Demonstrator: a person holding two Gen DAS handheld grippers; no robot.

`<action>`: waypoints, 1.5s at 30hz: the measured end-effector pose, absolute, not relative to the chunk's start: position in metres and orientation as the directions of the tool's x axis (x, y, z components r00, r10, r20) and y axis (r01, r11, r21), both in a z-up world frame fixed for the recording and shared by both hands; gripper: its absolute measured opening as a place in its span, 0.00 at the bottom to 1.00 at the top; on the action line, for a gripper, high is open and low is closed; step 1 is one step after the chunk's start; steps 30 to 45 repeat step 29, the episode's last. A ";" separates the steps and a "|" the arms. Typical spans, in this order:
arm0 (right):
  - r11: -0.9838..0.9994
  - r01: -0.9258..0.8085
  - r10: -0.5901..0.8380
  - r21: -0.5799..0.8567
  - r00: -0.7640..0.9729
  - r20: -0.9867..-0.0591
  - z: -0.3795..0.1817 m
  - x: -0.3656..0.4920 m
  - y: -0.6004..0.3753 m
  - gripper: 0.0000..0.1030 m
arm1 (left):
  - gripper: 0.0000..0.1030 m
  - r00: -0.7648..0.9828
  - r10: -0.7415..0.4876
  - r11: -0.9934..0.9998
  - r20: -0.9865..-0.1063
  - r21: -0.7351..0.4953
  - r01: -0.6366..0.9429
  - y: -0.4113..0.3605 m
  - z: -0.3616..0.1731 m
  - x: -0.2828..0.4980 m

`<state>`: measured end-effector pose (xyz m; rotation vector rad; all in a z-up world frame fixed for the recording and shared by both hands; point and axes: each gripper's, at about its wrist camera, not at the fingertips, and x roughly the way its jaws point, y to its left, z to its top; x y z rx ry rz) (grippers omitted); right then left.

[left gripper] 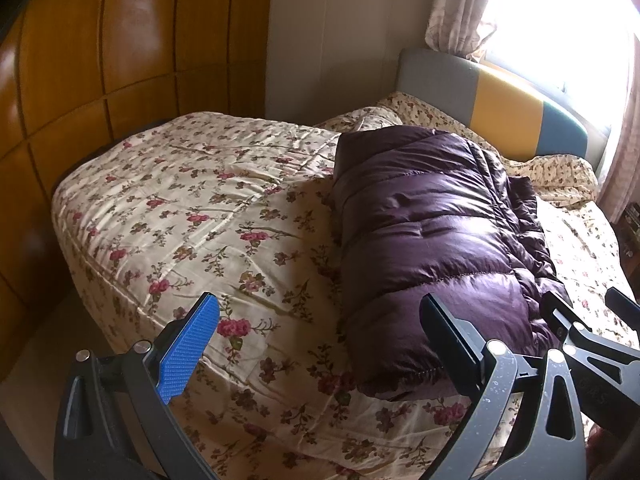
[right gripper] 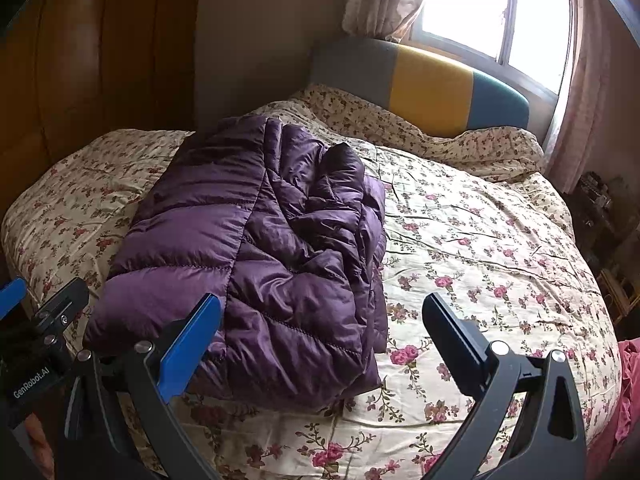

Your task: Fold large clothes

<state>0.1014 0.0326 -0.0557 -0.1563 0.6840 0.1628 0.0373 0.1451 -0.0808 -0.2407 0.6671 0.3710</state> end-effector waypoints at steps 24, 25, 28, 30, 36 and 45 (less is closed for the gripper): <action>0.976 -0.201 0.097 -0.089 0.754 -0.650 -0.061 0.104 0.029 0.97 | 0.94 0.720 0.267 0.922 -0.641 -0.047 -0.384 0.135 -0.080 0.039; 0.976 -0.201 0.097 -0.088 0.755 -0.648 -0.061 0.103 0.029 0.97 | 0.94 0.721 0.264 0.922 -0.641 -0.053 -0.385 0.136 -0.080 0.039; 0.976 -0.198 0.095 -0.091 0.761 -0.642 -0.058 0.101 0.028 0.97 | 0.94 0.719 0.258 0.919 -0.645 -0.066 -0.389 0.137 -0.080 0.039; 0.976 -0.198 0.096 -0.090 0.762 -0.641 -0.058 0.100 0.028 0.97 | 0.94 0.718 0.256 0.918 -0.647 -0.069 -0.390 0.138 -0.080 0.038; 0.976 -0.198 0.096 -0.090 0.762 -0.641 -0.058 0.100 0.028 0.97 | 0.94 0.718 0.256 0.918 -0.647 -0.069 -0.390 0.138 -0.080 0.038; 0.976 -0.198 0.096 -0.090 0.762 -0.641 -0.058 0.100 0.028 0.97 | 0.94 0.718 0.256 0.918 -0.647 -0.069 -0.390 0.138 -0.080 0.038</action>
